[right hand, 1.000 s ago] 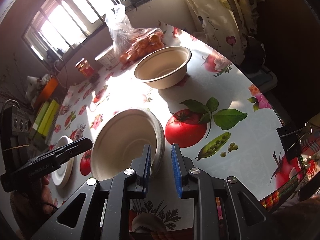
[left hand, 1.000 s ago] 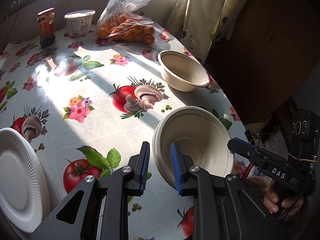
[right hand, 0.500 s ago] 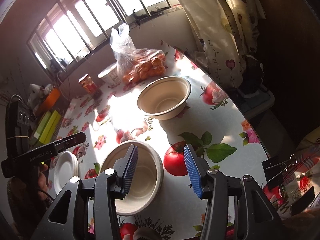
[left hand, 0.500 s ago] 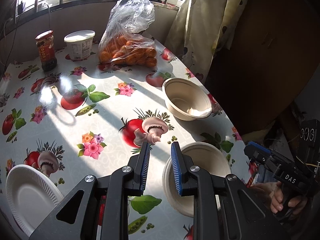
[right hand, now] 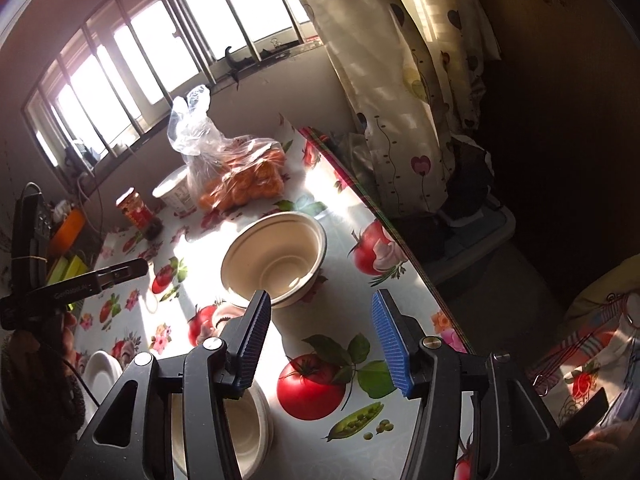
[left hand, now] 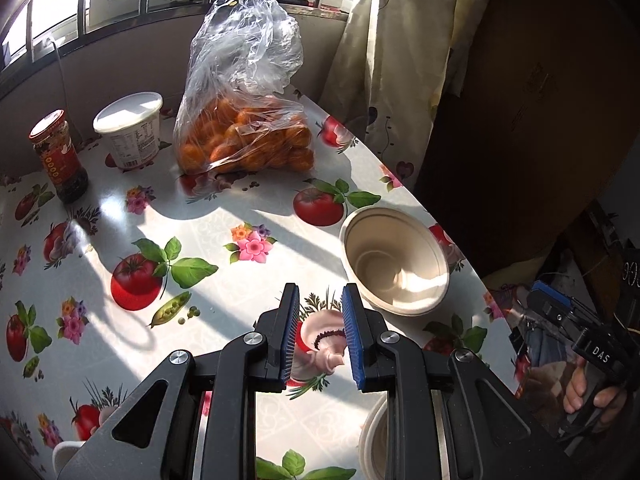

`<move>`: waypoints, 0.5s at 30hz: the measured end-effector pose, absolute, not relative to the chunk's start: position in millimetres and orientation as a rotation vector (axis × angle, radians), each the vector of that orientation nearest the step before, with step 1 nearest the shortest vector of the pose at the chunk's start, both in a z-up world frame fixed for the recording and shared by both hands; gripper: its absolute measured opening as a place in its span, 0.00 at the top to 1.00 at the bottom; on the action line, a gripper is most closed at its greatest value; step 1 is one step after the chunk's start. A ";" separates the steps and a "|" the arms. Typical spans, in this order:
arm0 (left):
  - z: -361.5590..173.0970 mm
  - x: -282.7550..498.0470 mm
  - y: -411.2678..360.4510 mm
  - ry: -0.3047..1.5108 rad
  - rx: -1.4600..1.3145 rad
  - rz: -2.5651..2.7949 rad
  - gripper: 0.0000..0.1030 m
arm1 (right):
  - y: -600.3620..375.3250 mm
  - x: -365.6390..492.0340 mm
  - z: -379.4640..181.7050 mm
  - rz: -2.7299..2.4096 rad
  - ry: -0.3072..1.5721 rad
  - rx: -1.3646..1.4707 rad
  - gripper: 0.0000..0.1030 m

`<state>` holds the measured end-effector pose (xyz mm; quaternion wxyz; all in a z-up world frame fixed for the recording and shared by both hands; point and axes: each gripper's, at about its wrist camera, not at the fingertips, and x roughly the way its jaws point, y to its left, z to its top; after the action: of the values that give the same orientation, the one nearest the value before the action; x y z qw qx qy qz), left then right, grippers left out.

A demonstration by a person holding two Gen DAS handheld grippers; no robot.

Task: Organize plates and bowls
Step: 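Open both tools and lift them away from the stacked bowls, then close the left tool on the last beige bowl rim while the right tool grips the bowl stack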

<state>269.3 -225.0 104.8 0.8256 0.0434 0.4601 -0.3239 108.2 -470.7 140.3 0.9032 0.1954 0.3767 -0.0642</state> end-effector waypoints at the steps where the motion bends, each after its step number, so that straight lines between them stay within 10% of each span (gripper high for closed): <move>1: 103.6 272.4 -228.2 0.980 0.096 -0.698 0.78 | -472.0 110.7 139.3 -0.138 0.782 0.405 0.49; 15: 85.6 312.1 -256.1 1.030 0.105 -0.743 0.78 | -482.0 148.5 125.2 -0.162 0.827 0.406 0.49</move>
<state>312.1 -256.1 85.6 0.8038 0.0491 0.4810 -0.3467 148.5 -482.0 125.2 0.8927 0.1958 0.3984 -0.0782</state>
